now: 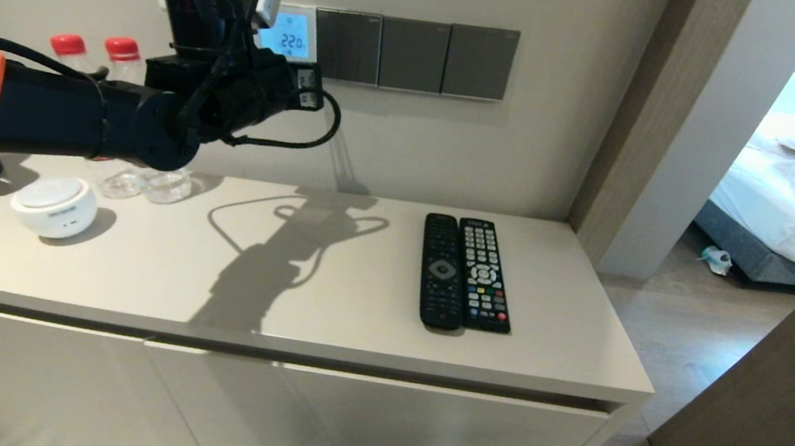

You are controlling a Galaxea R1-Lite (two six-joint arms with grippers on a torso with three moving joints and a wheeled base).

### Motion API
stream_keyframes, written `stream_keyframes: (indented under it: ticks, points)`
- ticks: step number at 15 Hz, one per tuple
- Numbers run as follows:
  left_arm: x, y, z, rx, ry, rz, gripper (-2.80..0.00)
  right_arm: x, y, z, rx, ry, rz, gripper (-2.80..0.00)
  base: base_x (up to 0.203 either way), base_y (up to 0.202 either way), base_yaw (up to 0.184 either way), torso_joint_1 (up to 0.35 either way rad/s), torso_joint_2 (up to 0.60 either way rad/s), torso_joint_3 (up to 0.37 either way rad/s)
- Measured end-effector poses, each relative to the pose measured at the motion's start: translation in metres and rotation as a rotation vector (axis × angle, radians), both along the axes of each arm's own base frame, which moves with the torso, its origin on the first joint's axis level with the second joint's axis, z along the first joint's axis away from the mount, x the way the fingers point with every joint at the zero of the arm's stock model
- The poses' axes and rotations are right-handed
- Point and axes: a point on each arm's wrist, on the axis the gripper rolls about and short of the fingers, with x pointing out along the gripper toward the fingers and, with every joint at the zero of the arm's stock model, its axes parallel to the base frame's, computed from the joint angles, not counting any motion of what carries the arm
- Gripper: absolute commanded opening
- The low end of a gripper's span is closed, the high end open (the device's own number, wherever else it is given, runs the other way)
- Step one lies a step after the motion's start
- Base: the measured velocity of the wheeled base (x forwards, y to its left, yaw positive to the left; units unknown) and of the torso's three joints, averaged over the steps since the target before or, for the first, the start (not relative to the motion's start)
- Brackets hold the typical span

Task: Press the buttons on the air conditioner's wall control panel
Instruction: Turn on the central air conditioner, then press the temperature increase button

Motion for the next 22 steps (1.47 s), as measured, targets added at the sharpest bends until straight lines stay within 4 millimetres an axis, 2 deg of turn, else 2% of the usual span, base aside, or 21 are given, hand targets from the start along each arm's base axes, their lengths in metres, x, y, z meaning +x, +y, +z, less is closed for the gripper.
stream_keyframes:
  ticks: [6, 14, 22]
  points:
    - [0.003, 0.005, 0.000, -0.007, -0.008, 0.016, -2.80, 0.000, 0.000, 0.000, 0.000, 0.000, 0.000, -2.80, 0.000, 0.000, 0.000, 0.000, 0.00, 0.000]
    - [-0.030, 0.018, 0.019, -0.024, -0.049, 0.030, -2.80, 0.000, 0.000, 0.000, 0.000, 0.000, 0.000, -2.80, 0.000, 0.000, 0.000, 0.000, 0.00, 0.000]
    - [-0.016, 0.034, 0.009, -0.011, -0.030, 0.080, -2.80, 0.000, 0.000, 0.000, 0.000, 0.000, 0.000, -2.80, 0.000, 0.000, 0.000, 0.000, 0.00, 0.000]
